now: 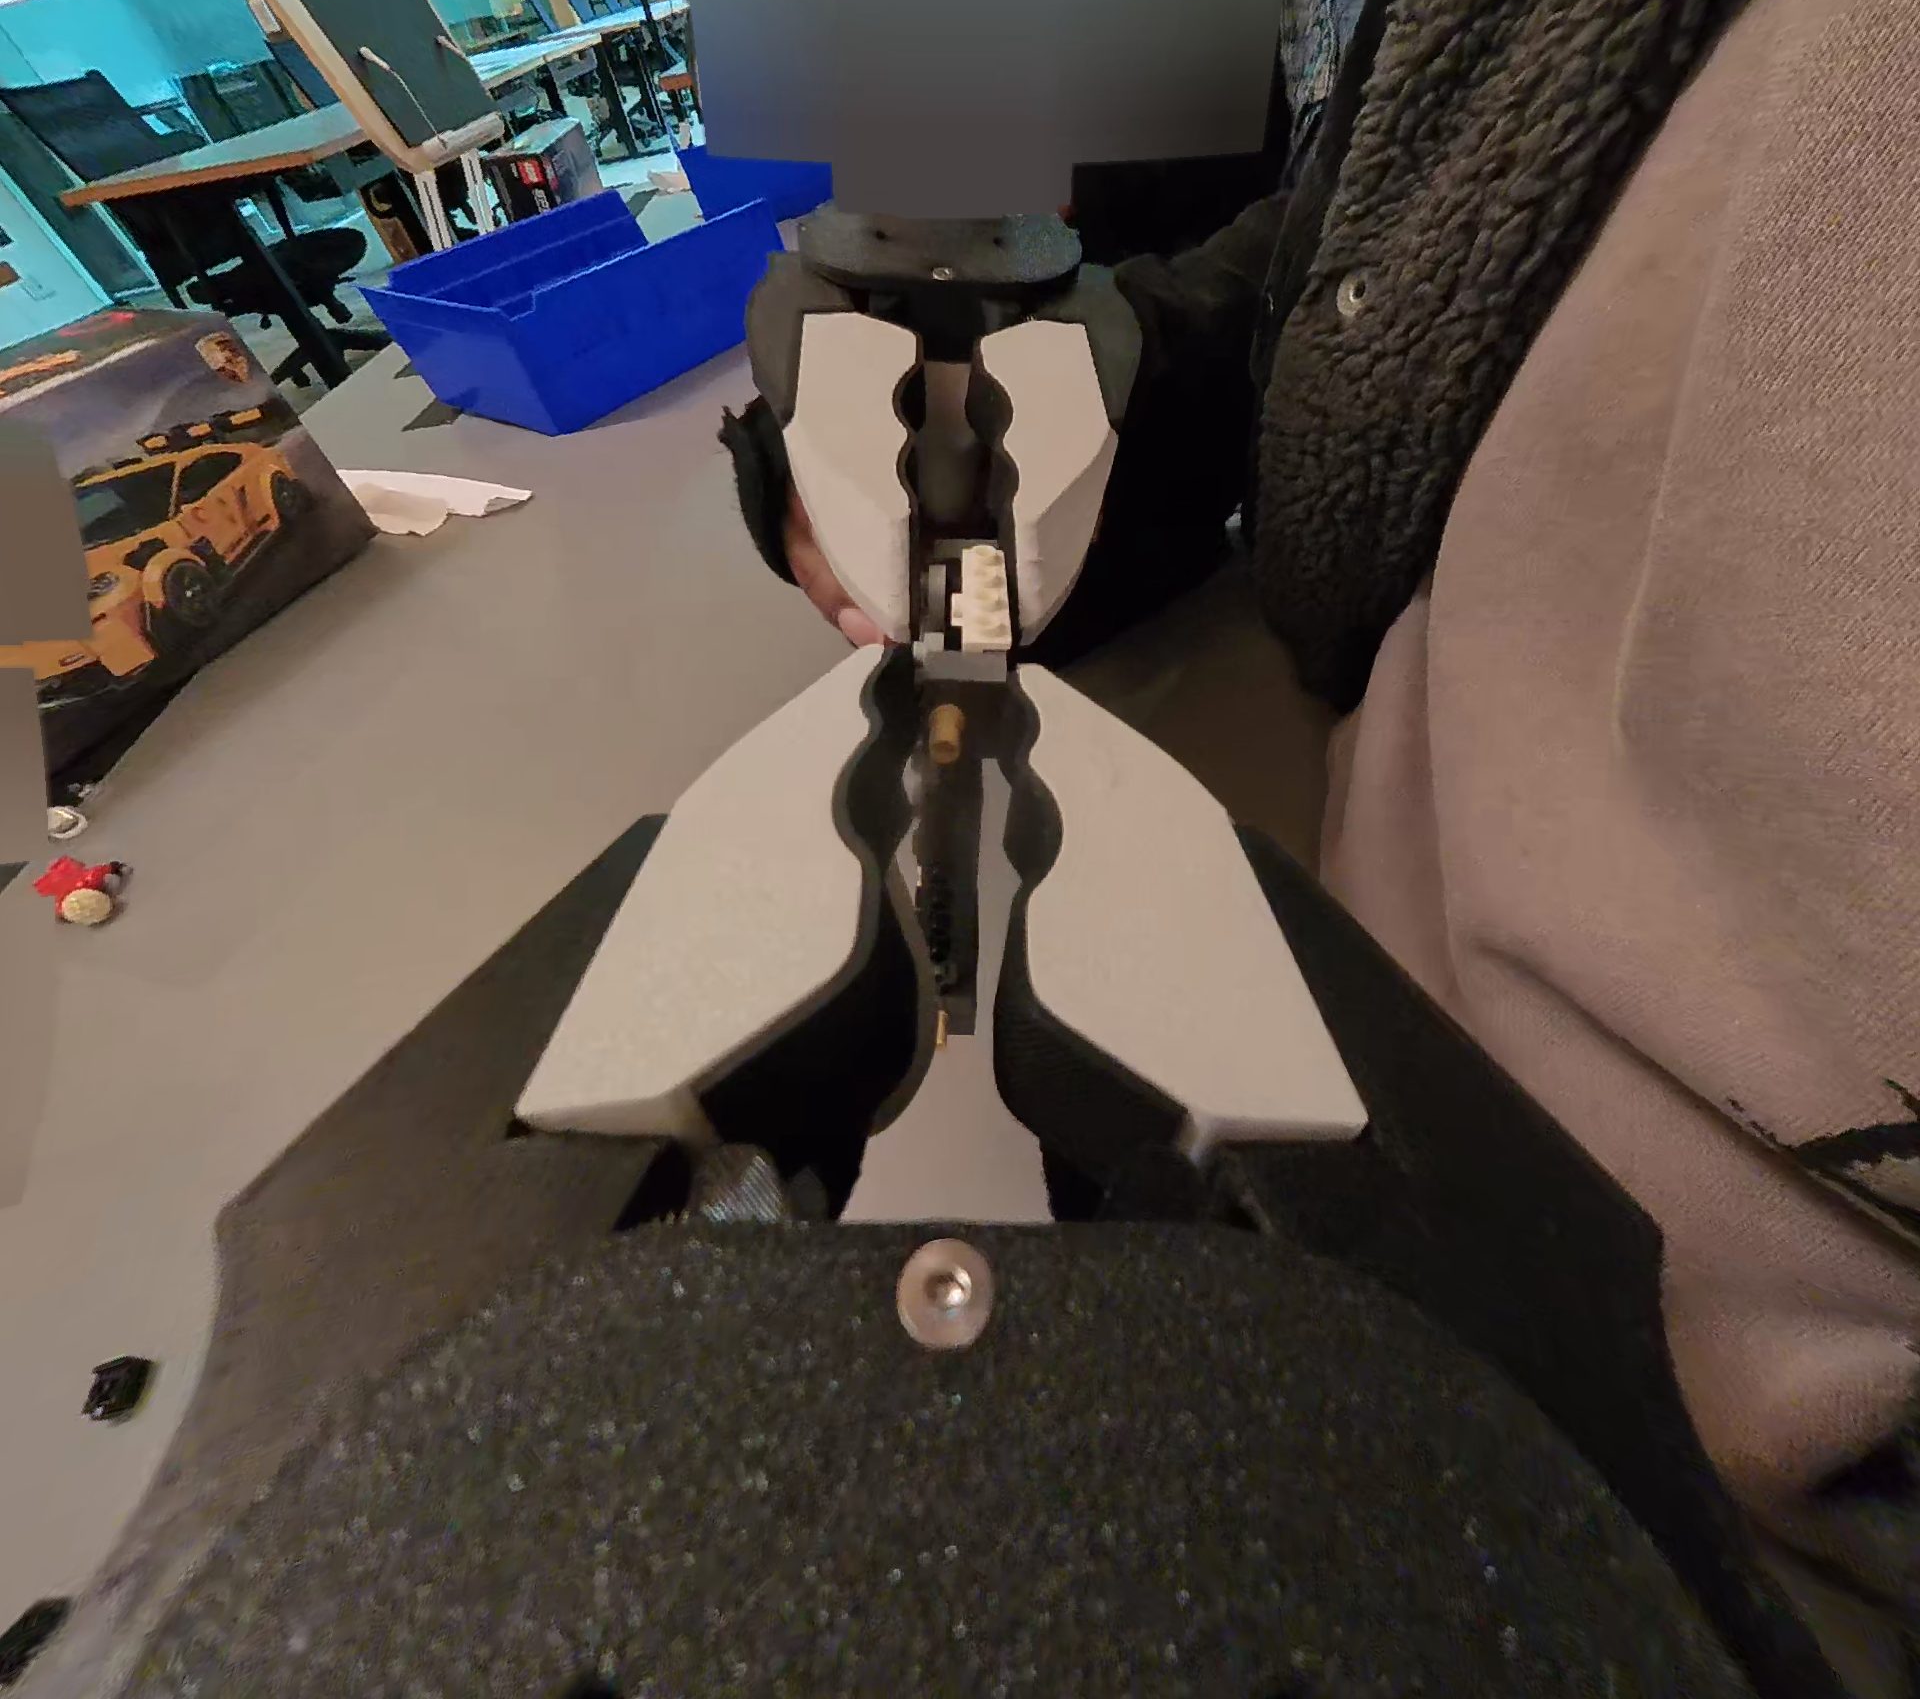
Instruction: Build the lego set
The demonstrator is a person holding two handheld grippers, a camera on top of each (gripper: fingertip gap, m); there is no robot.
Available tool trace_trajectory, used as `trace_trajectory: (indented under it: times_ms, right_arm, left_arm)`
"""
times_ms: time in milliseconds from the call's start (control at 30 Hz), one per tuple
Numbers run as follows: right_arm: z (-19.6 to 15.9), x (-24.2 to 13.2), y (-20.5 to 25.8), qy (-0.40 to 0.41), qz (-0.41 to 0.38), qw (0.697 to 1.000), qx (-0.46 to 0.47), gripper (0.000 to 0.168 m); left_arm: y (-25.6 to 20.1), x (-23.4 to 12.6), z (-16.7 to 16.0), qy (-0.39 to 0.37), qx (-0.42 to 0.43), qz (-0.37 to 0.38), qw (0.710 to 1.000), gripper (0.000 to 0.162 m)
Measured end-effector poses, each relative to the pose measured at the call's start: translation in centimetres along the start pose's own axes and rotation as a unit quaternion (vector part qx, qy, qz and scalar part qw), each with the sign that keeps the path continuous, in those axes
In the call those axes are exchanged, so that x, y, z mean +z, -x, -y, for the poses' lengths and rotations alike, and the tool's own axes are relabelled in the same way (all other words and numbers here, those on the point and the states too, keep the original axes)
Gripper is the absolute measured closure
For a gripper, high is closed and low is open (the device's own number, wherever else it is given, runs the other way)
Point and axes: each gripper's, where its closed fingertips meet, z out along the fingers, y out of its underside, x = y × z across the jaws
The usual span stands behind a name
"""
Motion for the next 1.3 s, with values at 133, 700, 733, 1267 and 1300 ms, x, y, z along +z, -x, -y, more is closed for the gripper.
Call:
trace_trajectory:
  times_ms: [133, 700, 733, 1267, 1300]
  right_arm:
    - [0.3, 0.0, 0.1, 0.003, 0.003, 1.000, 0.003, 0.152]
    - [-0.9, 0.3, -0.4, 0.016, -0.002, 1.000, 0.025, 0.152]
    - [-1.1, 0.4, -0.4, 0.021, 0.001, 0.999, 0.026, 0.152]
    - [-0.5, -0.2, -0.3, 0.022, 0.007, 1.000, -0.004, 0.153]
    - [-0.4, -0.2, -0.4, 0.019, 0.006, 1.000, -0.002, 0.153]
  left_arm:
    - [-0.2, 0.0, 0.3, -0.023, -0.022, -0.003, 0.999, 0.146]
    - [0.5, 0.0, -0.4, 0.011, -0.006, 0.014, 1.000, 0.146]
    - [0.6, 0.0, -0.6, 0.019, -0.005, 0.013, 1.000, 0.146]
    - [0.4, -0.2, -0.2, -0.017, -0.013, 0.022, 1.000, 0.146]
    - [0.5, -0.2, -0.1, -0.019, -0.013, 0.024, 0.999, 0.146]
